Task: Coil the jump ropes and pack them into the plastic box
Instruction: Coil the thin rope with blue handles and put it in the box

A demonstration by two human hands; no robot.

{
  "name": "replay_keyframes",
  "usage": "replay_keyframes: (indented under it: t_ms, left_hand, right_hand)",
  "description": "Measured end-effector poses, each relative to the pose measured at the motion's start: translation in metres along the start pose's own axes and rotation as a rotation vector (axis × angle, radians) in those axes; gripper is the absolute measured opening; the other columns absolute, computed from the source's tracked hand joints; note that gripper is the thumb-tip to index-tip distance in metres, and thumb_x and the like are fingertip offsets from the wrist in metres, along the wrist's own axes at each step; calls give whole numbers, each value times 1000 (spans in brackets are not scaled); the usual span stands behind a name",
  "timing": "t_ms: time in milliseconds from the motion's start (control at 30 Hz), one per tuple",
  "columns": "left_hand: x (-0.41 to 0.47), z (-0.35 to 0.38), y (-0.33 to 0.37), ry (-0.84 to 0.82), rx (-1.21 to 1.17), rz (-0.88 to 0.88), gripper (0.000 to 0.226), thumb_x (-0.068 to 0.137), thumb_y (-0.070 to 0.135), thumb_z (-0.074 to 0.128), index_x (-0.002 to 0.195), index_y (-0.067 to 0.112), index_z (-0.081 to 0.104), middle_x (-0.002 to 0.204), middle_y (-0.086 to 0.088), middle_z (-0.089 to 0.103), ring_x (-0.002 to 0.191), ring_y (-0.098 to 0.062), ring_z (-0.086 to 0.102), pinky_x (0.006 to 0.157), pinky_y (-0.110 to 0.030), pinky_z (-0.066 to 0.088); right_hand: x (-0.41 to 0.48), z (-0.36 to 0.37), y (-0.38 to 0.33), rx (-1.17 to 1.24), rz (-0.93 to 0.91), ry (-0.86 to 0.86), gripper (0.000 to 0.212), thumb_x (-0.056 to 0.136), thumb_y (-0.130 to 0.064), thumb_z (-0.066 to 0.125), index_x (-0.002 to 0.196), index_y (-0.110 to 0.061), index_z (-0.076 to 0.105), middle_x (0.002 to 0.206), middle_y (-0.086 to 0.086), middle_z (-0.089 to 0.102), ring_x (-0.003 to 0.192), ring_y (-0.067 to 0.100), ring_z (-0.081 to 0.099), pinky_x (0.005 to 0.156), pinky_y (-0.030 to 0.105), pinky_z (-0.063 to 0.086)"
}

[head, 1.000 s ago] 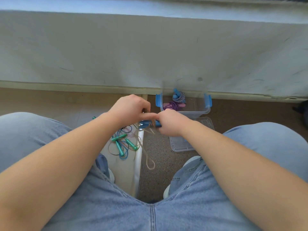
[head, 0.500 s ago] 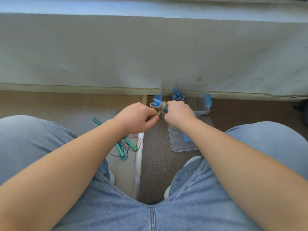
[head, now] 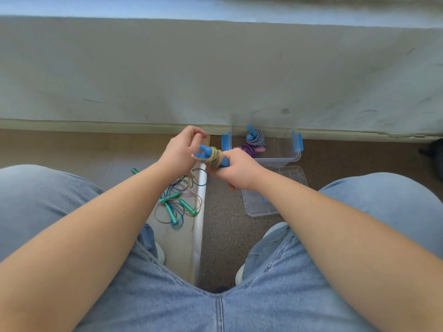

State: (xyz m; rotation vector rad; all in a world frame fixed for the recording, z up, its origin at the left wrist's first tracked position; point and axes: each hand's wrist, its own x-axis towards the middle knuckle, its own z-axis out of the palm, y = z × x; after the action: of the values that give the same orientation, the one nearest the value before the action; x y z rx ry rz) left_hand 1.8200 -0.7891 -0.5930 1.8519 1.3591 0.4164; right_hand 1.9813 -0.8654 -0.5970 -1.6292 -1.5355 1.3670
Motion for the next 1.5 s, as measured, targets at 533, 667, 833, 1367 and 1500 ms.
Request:
replay_keyframes:
  t_ms: [533, 667, 833, 1367, 1500]
  left_hand:
    - [-16, 6, 3, -150, 710, 619, 40, 94, 39, 46, 60, 19, 47, 48, 4, 41, 46, -20, 43, 44, -26, 30]
    - [-11, 0, 0, -127, 629, 568, 54, 96, 44, 46, 53, 14, 36, 45, 0, 34, 44, -18, 33, 45, -30, 33]
    - [-4, -5, -1, -279, 134, 12, 58, 100, 52, 43, 56, 15, 45, 52, 2, 44, 50, -16, 37, 54, -32, 32]
    - [-23, 20, 11, -410, 433, 90, 28, 103, 27, 37, 120, 22, 58, 87, 2, 63, 79, -17, 54, 70, -27, 36]
    - [-21, 22, 10, -377, 266, -8, 29, 103, 24, 36, 118, 24, 61, 77, 7, 63, 65, -4, 55, 58, -20, 40]
  right_hand:
    - [0, -6, 2, -893, 366, -73, 12, 90, -18, 55, 102, -16, 57, 94, 6, 61, 81, 24, 61, 67, 34, 51]
    - [-8, -8, -9, -660, 239, -410, 7, 93, -23, 63, 94, -17, 62, 84, 6, 60, 67, 17, 62, 54, 31, 57]
    - [-11, -15, -16, -63, 156, -422, 10, 85, -19, 72, 95, -22, 74, 87, 11, 61, 76, 20, 59, 66, 32, 61]
    - [10, -13, 8, -211, 458, 341, 16, 83, -16, 57, 93, -16, 69, 82, 4, 65, 66, 25, 67, 57, 42, 63]
    - [13, -15, 6, 282, 388, 317, 17, 88, -11, 63, 103, -18, 70, 75, -2, 58, 55, 13, 51, 50, 30, 53]
